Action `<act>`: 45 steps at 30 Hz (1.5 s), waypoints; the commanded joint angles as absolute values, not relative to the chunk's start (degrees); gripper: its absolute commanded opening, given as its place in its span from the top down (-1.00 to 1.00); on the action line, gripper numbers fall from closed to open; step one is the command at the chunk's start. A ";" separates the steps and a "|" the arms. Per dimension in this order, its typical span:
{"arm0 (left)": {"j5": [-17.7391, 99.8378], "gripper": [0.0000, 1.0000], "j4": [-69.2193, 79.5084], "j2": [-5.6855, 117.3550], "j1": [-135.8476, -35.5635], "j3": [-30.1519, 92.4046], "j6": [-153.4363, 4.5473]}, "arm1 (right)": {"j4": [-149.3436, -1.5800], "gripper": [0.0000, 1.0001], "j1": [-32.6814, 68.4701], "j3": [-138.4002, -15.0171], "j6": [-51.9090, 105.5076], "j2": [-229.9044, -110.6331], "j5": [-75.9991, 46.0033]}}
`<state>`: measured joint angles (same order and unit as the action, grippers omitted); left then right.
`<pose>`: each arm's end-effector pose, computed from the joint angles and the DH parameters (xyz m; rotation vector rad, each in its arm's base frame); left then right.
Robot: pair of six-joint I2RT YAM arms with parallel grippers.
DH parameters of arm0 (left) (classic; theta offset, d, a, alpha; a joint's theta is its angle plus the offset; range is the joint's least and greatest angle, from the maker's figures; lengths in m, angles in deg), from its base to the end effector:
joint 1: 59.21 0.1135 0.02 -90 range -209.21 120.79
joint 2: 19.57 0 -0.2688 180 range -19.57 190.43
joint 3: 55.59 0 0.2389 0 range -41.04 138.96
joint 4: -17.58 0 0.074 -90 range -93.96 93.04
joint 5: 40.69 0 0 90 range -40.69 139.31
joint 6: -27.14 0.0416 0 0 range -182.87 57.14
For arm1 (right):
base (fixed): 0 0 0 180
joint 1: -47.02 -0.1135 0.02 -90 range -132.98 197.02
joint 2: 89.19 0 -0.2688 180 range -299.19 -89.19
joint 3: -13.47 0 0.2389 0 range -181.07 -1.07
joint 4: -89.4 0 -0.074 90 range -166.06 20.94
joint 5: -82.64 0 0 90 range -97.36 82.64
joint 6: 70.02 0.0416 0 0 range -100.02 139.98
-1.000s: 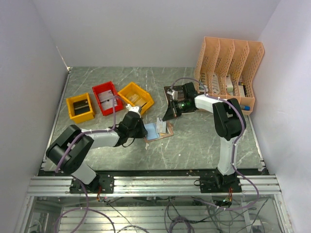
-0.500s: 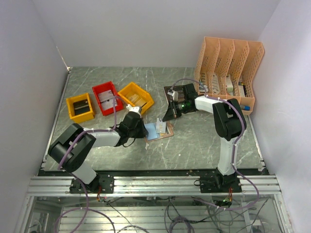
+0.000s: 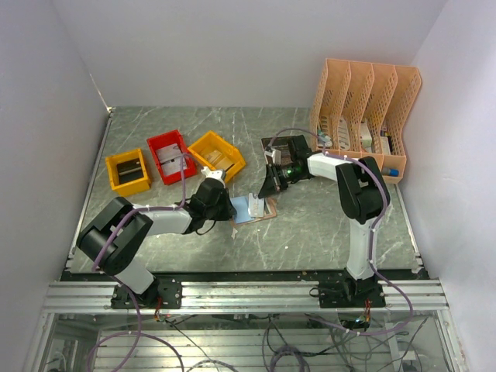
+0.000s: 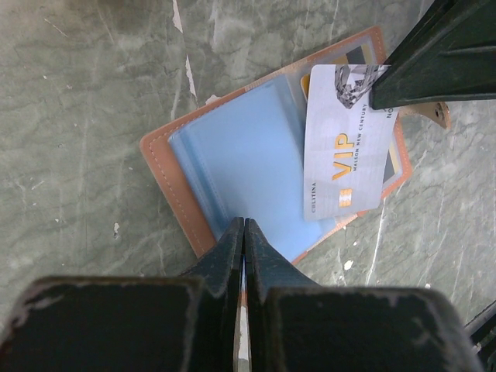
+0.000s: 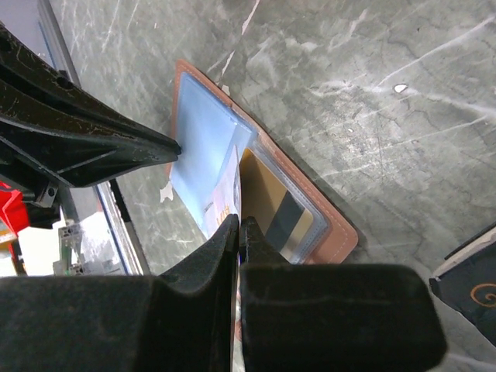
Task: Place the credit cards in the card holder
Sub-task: Insert the credit card into the card holder.
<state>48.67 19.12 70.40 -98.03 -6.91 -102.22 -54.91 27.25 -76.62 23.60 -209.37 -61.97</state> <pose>0.2243 -0.1811 0.1507 -0.0050 2.3722 -0.7118 0.3669 0.1679 0.1366 -0.6456 2.5151 1.4169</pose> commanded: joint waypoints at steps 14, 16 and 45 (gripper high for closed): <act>54.23 0.65 12.22 65.50 -98.19 -6.66 -97.98 | -51.13 1.00 24.78 -80.11 21.30 -213.20 -59.92; 55.43 0.59 10.80 64.08 -98.17 -6.73 -98.00 | -51.32 1.00 24.78 -80.13 22.22 -213.21 -59.43; 53.84 0.27 9.87 70.04 -98.14 -2.14 -97.62 | -42.41 1.00 23.03 -85.89 20.18 -215.88 -50.63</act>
<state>54.26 10.31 68.96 -98.03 -4.55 -99.07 -44.40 23.43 -85.41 22.31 -214.44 -56.02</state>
